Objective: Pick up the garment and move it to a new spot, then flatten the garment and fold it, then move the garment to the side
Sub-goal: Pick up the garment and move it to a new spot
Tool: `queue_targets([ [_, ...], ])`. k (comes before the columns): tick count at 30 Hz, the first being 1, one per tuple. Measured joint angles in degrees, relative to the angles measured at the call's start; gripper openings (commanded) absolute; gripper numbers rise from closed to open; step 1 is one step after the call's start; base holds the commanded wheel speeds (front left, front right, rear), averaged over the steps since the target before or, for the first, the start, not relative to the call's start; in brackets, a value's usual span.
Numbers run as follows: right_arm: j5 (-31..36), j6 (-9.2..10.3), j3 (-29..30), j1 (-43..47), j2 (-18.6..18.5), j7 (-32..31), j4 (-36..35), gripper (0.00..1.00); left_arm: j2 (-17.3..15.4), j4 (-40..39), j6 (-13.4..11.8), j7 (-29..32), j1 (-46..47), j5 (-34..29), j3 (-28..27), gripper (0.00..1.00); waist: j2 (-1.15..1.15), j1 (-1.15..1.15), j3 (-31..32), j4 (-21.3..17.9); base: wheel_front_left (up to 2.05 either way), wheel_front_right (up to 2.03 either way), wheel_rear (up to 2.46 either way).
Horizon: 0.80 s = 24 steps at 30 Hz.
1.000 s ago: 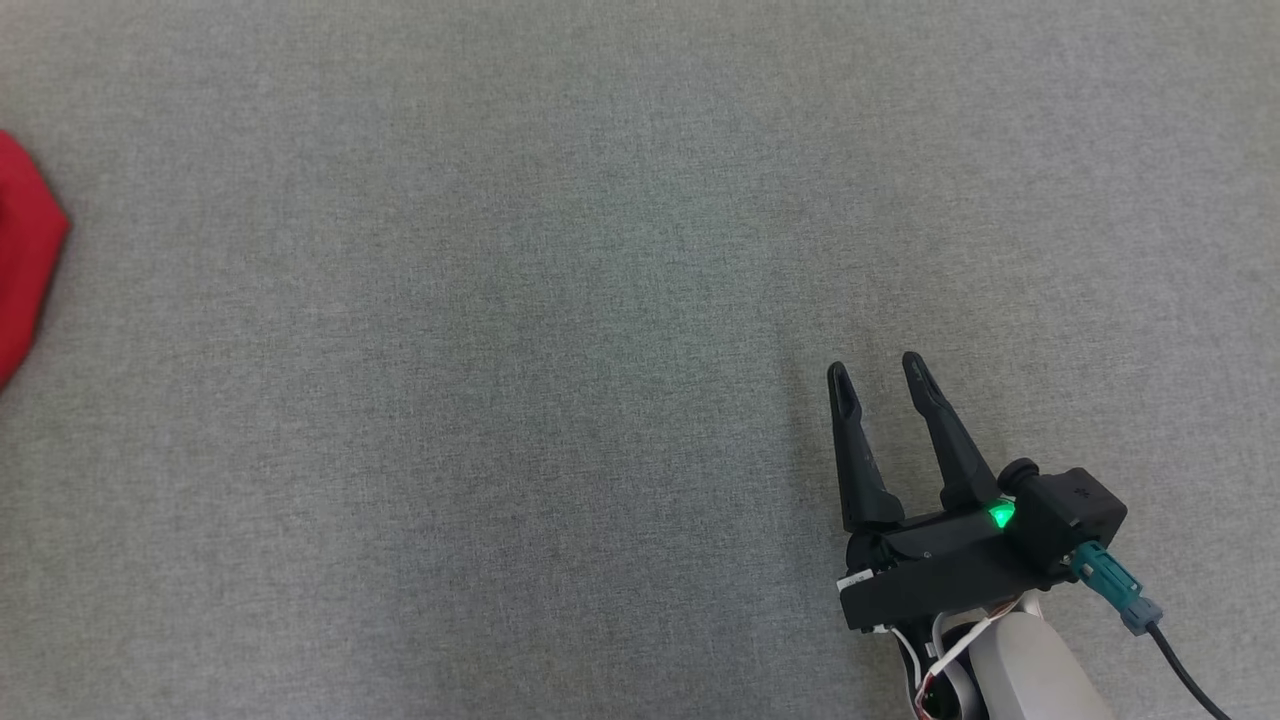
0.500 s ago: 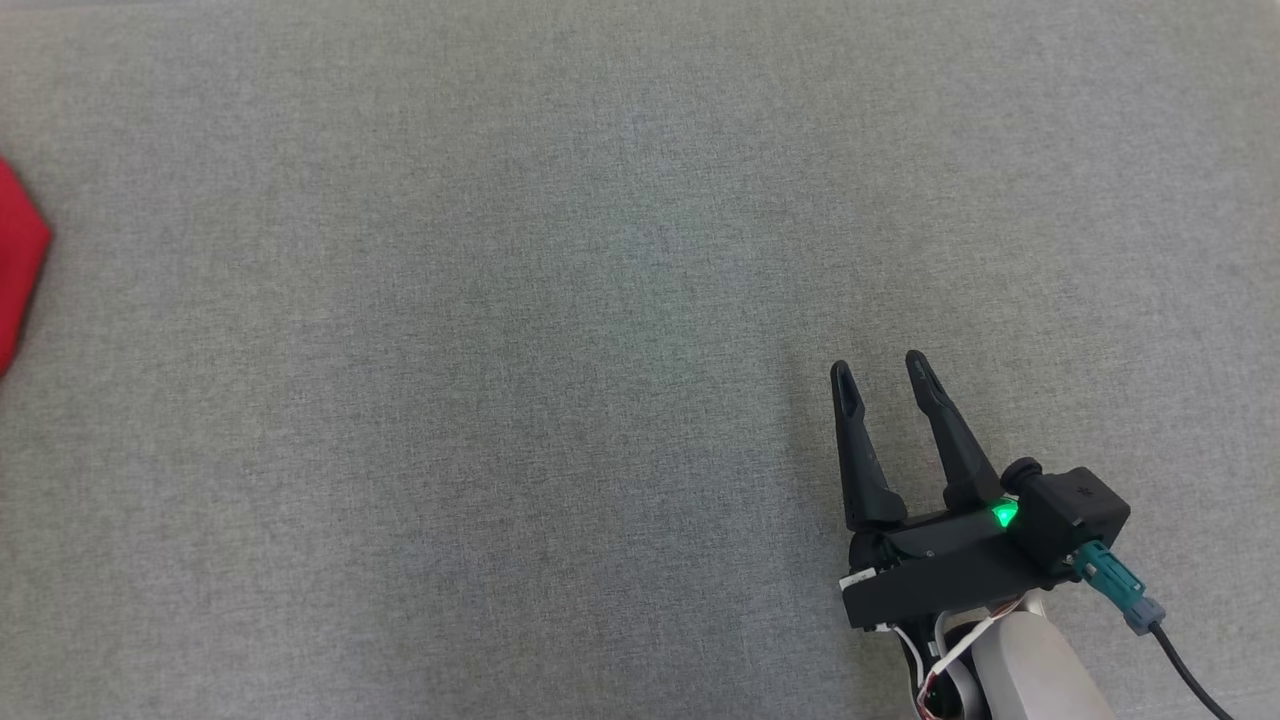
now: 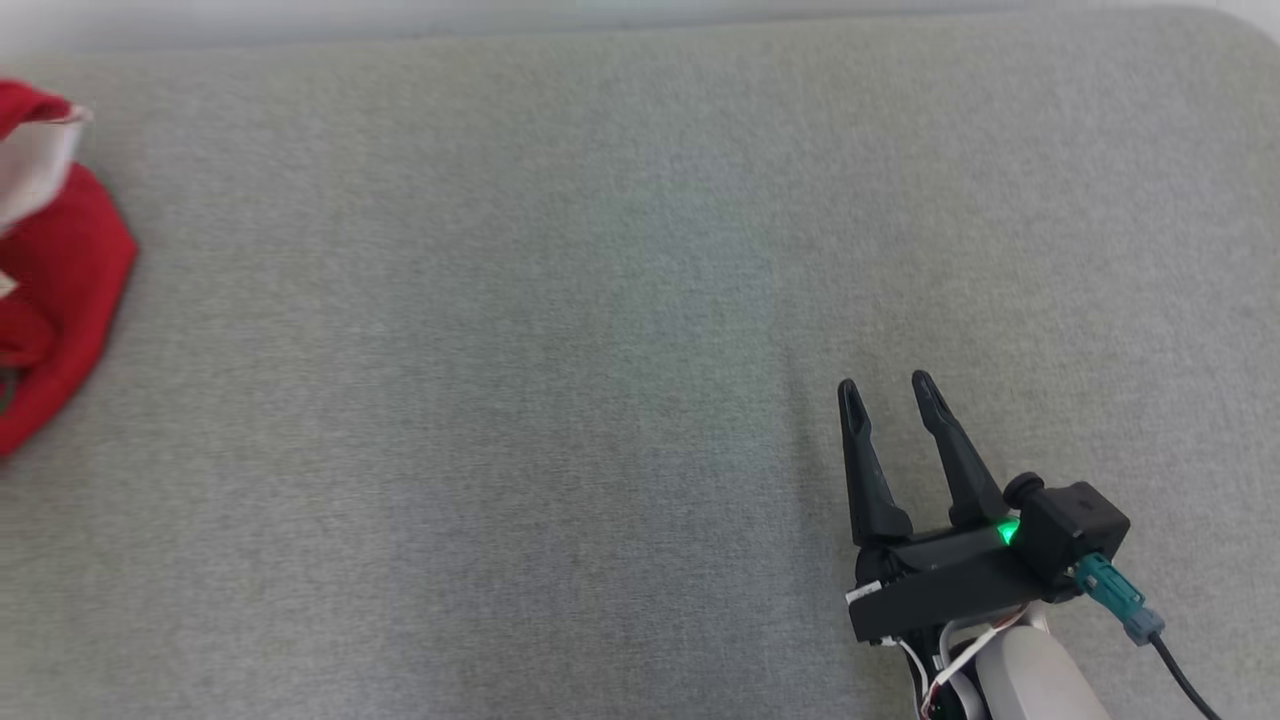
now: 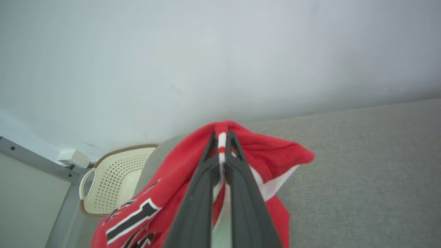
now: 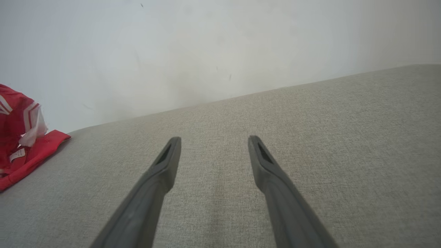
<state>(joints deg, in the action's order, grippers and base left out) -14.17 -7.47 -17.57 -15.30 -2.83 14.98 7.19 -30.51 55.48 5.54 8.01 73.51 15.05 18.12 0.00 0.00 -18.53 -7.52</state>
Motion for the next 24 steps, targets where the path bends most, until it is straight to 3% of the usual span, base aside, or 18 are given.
queue_targets([
  [11,0.1,0.0,1.3,2.2,0.0,0.0,0.7,1.0,6.1,-8.9,1.7,-5.3,2.8,5.3,1.8,0.0,0.0,0.0,5.0,2.9,0.0,0.0,0.0],
  [18,0.0,0.0,1.9,3.2,0.0,0.0,0.8,1.0,9.2,-19.2,1.9,-3.1,2.8,10.0,5.2,0.0,0.0,0.0,7.8,3.1,0.0,0.0,0.0],
  [24,-0.7,0.0,2.3,4.2,0.0,0.0,0.9,1.0,12.4,-30.2,1.9,0.4,2.7,13.6,8.0,0.0,0.0,0.0,8.8,0.7,0.0,0.0,0.0],
])
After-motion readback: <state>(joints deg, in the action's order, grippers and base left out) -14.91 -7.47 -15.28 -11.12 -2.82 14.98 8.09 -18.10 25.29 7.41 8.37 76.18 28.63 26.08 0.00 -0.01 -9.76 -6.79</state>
